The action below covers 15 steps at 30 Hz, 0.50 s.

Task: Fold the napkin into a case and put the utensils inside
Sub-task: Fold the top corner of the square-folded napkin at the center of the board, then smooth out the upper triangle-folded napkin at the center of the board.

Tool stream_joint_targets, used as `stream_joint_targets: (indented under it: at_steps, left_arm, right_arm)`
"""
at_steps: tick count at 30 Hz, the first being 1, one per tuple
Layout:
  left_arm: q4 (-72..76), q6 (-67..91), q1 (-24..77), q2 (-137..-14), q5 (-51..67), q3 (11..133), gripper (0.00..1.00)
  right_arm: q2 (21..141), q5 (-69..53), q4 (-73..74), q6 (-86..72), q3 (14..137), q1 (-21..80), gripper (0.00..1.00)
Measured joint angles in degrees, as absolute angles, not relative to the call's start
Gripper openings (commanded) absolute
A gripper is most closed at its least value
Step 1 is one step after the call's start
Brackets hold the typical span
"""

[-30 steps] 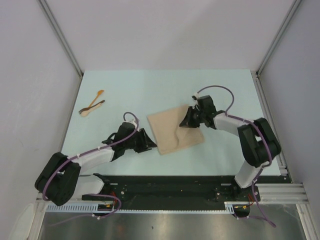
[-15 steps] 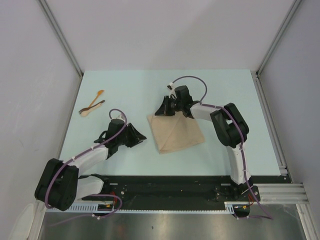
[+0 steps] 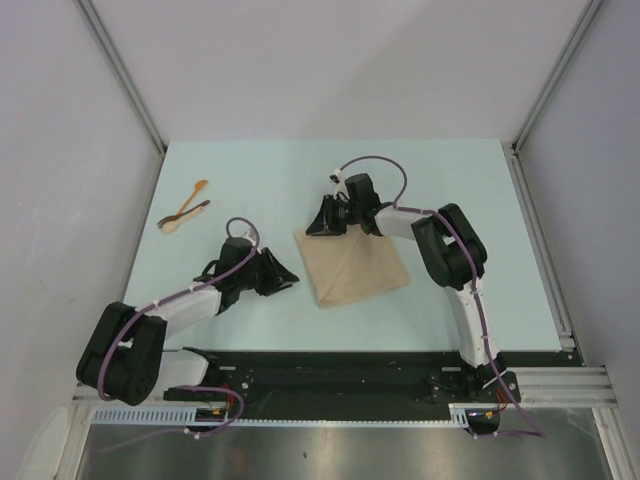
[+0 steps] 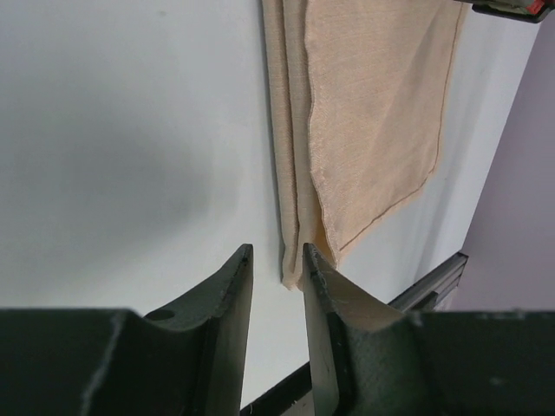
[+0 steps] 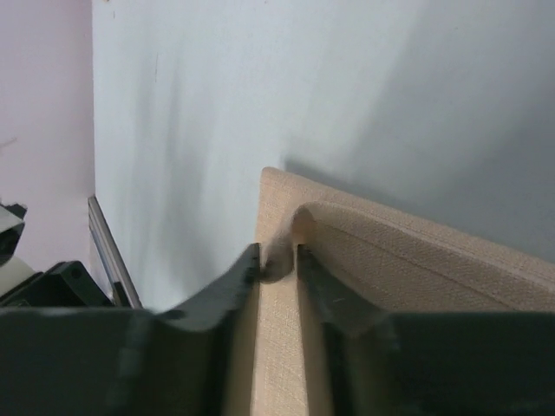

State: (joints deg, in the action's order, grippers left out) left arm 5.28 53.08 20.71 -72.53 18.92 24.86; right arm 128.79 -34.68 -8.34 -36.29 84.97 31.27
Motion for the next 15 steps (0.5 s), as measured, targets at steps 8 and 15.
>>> stream_joint_targets:
  at_steps: [8,15]
  left_arm:
    - [7.77,52.88,23.73,-73.89,21.82,25.28,0.30]
    - [8.27,52.49,25.85,-75.75,22.35,29.82,0.24]
  right_arm:
    - [126.85,-37.74,-5.65,-34.92,85.97,29.89,0.46]
    - [114.74,-39.00,-3.95,-32.29,78.50,22.65,0.30]
